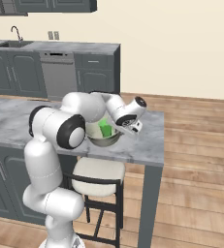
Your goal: Place the cup inside the bowl on the dining table and move the bowl to any counter.
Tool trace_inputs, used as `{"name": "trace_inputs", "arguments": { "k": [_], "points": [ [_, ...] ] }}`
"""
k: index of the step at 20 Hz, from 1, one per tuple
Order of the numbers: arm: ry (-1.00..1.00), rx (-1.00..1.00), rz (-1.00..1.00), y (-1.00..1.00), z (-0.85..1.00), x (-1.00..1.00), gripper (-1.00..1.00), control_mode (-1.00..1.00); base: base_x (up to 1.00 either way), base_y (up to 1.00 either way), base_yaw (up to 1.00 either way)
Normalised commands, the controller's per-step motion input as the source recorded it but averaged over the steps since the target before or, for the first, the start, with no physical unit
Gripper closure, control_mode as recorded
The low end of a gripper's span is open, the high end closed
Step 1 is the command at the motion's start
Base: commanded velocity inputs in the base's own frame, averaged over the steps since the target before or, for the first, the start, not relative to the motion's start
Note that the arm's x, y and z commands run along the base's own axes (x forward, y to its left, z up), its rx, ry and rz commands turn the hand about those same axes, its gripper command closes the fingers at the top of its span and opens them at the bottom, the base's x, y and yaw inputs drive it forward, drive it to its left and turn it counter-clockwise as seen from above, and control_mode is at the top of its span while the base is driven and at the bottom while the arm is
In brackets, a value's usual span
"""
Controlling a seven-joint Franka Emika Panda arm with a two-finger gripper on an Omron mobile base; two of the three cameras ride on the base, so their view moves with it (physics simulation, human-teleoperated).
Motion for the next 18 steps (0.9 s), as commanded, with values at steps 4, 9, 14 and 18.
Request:
{"name": "trace_inputs", "arguments": {
  "k": [4,9,14,18],
  "points": [
    [0.00,0.00,0.00,0.00,0.23,-0.04,1.00,-1.00,0.00,0.00,0.00],
    [0.01,0.00,-0.01,0.00,0.17,-0.01,1.00,-1.00,0.00,0.00,0.00],
    [0.00,0.04,-0.06,0.00,0.01,0.00,1.00,-1.00,0.00,0.00,0.00],
    [0.00,0.14,-0.08,-0.02,0.03,0.00,1.00,-1.00,0.00,0.00,0.00]
  ]
}}
